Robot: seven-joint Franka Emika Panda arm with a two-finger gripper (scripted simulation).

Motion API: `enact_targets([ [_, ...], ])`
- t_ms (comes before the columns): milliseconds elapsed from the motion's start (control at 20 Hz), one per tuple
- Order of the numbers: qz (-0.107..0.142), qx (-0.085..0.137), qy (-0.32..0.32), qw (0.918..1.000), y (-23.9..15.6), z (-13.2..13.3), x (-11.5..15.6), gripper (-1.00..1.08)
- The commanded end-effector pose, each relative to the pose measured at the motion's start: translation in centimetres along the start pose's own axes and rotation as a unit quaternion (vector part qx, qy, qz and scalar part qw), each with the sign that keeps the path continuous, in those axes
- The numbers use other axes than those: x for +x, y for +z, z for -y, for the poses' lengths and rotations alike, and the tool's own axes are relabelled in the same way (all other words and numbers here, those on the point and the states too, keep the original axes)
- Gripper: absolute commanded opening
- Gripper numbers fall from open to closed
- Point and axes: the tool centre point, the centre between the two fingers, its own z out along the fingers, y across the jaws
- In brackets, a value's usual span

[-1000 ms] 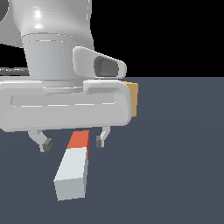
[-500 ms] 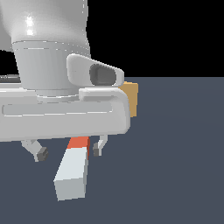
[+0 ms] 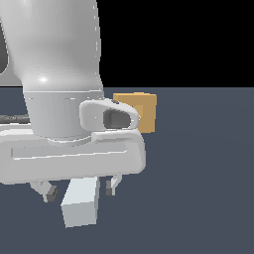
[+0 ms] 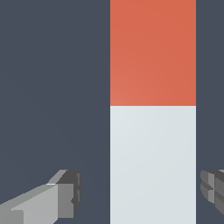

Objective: Insert the peg into the horizontal hole in a box.

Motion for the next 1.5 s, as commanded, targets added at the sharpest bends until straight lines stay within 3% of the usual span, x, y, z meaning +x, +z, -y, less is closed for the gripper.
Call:
enact_targets([
  [0, 0.0, 0.0, 0.0, 1.0, 0.8, 0.0, 0.0, 1.0],
  [200, 0.0, 0.0, 0.0, 1.0, 1.3, -0.1, -0.1, 1.0],
  [250, 0.0, 0.0, 0.0, 1.0, 1.3, -0.1, -0.1, -1.0],
  [950, 0.0, -0.001, -0.001, 1.0, 1.0, -0.6, 0.5, -1.0],
  [1450, 0.0, -0.001, -0.014, 0.9999, -1.2, -5.6, 6.1, -1.0],
])
